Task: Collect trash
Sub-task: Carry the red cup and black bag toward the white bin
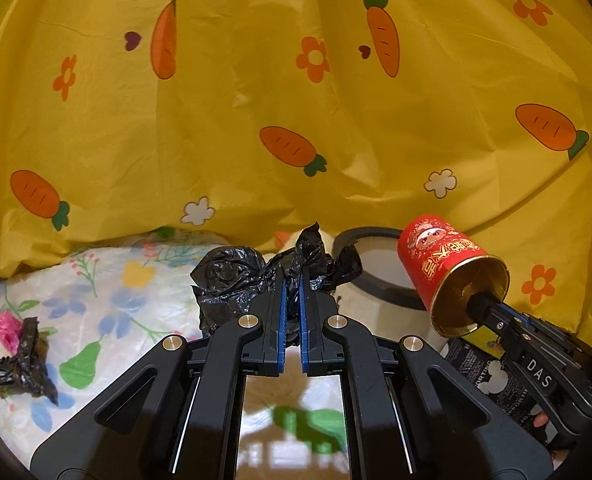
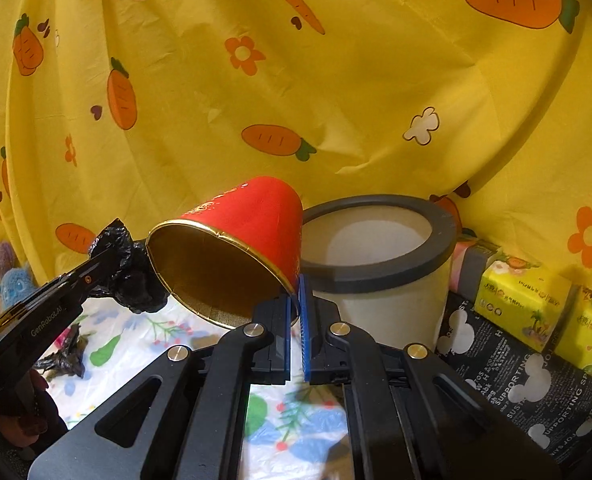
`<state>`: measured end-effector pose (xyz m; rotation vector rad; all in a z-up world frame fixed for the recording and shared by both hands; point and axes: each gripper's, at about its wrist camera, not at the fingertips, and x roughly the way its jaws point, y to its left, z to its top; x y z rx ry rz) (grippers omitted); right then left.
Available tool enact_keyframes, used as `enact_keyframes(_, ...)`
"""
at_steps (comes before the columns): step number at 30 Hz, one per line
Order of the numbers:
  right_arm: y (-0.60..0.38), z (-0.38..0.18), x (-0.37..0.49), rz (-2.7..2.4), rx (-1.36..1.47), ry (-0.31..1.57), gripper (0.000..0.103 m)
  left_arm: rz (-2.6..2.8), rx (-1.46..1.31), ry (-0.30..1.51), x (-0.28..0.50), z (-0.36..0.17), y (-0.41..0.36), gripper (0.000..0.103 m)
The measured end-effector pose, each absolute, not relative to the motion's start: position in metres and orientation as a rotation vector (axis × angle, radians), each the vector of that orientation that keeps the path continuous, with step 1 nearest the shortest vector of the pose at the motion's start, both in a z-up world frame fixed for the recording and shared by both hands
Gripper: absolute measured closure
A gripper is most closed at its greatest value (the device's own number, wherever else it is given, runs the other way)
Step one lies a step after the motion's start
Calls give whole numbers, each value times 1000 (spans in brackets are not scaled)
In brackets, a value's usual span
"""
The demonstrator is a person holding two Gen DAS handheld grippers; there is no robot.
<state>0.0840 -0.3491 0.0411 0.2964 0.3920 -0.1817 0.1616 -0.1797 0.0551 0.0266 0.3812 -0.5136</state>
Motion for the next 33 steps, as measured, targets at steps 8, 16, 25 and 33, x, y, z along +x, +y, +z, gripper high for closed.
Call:
enact_keyframes(8, -388, 50, 115, -282, 272, 398, 98, -609, 16, 408, 197, 51, -232, 99)
enact_keyframes(16, -407, 45, 136, -330, 236, 427, 98, -650, 13, 446, 220, 42, -262, 99)
enact_keyframes(25, -415, 36, 145, -340, 234, 443, 98, -733, 11, 450, 227, 38, -285, 99)
enact_keyframes(33, -416, 32, 150, -344, 224, 454, 98, -801, 29, 475, 227, 24, -297, 98)
